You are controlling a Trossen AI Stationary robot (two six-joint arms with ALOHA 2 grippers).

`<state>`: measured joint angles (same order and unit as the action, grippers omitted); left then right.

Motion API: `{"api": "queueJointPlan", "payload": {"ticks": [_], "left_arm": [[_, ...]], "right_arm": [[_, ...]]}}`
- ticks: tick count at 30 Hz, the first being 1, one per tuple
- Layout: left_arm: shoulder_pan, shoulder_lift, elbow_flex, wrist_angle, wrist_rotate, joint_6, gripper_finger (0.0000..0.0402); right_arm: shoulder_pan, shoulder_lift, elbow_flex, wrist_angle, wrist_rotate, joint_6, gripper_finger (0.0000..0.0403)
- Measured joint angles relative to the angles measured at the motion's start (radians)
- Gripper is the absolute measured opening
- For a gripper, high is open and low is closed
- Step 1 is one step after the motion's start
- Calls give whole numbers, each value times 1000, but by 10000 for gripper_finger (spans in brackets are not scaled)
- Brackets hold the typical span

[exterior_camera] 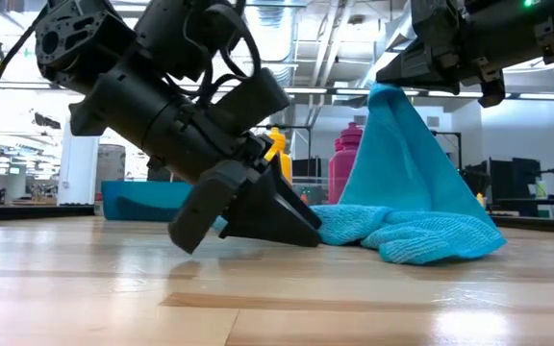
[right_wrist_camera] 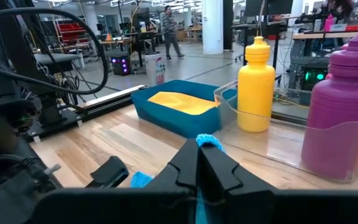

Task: Pick & Place Sports Items
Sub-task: Fold the blue towel

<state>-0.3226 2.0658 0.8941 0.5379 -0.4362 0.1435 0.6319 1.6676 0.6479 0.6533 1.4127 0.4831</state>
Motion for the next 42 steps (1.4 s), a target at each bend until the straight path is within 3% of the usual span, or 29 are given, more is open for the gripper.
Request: {"api": "queueJointPlan", "payload": {"ticks": [22,30,42], "left_arm": [[-50,2,17,35,11,-47,149],[-63,1,18,98,-26,88,149],[-7,0,19,98,-24,82,149]], "right_arm": [[0,0,0,-15,-19,0,0],[0,0,0,-15,-20,0,0],[0,0,0,-15,-20,0,0]]}}
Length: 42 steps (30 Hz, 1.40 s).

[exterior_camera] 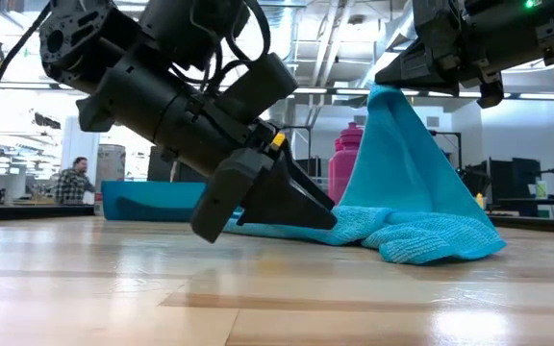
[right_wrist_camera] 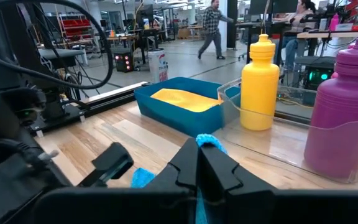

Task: Pick & Place Sports Items
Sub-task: Fold the blue towel

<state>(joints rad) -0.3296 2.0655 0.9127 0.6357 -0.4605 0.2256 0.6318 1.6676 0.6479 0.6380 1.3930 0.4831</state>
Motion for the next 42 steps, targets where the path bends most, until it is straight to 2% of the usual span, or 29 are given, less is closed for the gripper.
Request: {"api": "queueJointPlan", "payload": {"ticks": [4,8,11,15,18,21,28,33,35,38,42], "left_arm": [[20,0,0,-3,70,-49,149],[31,-2,1,-67,92,-50,136],[41,-6,3,-111,91,-51,98],[44,-6,3,-117,91,-51,16],[33,-29,0,-127,92,-46,12],[16,-111,-1,-177,90,-45,5],[-13,-414,0,-394,89,-61,3],[-12,-600,1,-536,83,-216,4],[-12,-645,1,-595,81,-230,5],[-12,-683,-10,-655,15,-296,4],[-11,-686,-67,-652,58,-287,4]], "right_arm": [[0,0,0,0,0,0,0],[0,0,0,0,0,0,0],[0,0,0,0,0,0,0],[0,0,0,0,-1,0,0],[0,0,0,-2,-3,0,0],[0,0,-1,-11,-14,0,0],[0,0,-1,-20,-29,0,0],[0,0,-1,-19,-31,0,0],[0,0,-1,-18,-32,0,0],[0,0,-1,-15,-34,0,0],[0,0,-1,-14,-35,0,0]]}}
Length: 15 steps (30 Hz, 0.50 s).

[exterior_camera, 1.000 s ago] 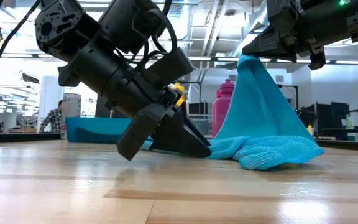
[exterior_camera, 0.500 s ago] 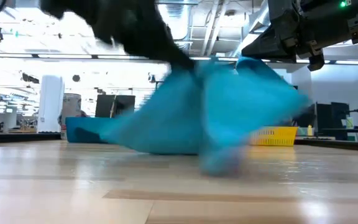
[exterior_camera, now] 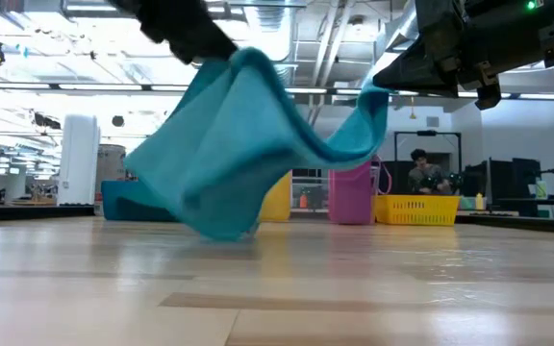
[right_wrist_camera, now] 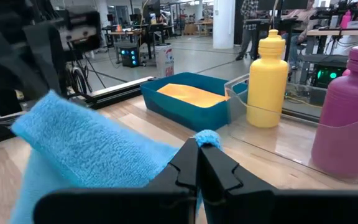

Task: Pick & Place Sports Items
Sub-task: Fold the blue towel

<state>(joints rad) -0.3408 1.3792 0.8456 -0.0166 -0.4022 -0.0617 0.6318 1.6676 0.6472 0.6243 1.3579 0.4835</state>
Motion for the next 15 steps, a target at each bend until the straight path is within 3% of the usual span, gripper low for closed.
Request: {"api": "queueJointPlan", "payload": {"ticks": [8,15], "left_arm": [[50,0,-89,196,-21,3,29],[88,0,-98,213,-19,1,28]], "right_arm": [[0,0,0,0,0,0,0],[0,0,0,0,-1,0,0]]}}
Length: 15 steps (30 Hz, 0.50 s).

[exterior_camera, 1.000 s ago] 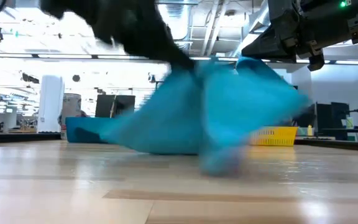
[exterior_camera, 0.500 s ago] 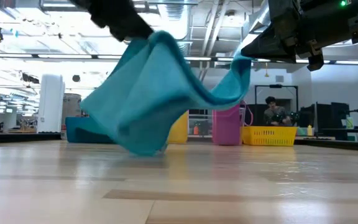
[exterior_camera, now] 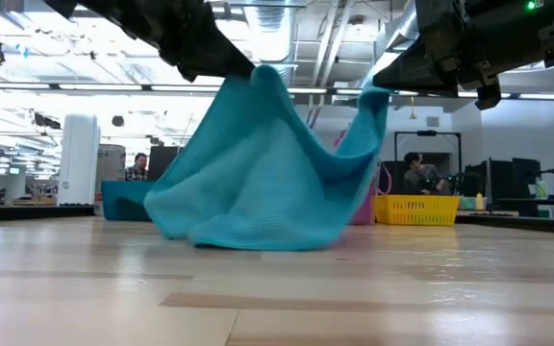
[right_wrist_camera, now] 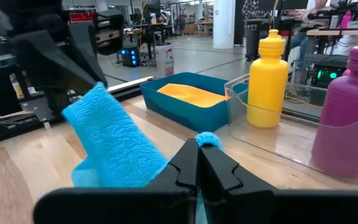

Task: Pick & Place Sports Items
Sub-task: Fold the blue towel

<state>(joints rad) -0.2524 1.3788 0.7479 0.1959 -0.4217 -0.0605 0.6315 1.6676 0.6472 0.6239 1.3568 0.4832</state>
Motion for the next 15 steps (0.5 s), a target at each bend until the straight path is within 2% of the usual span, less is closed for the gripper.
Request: {"api": "queueJointPlan", "payload": {"ticks": [12,15], "left_arm": [[4,0,0,-4,-3,-8,24],[3,0,0,-60,-85,-11,14]], "right_arm": [[0,0,0,0,-7,0,0],[0,0,1,-1,-24,0,0]]}}
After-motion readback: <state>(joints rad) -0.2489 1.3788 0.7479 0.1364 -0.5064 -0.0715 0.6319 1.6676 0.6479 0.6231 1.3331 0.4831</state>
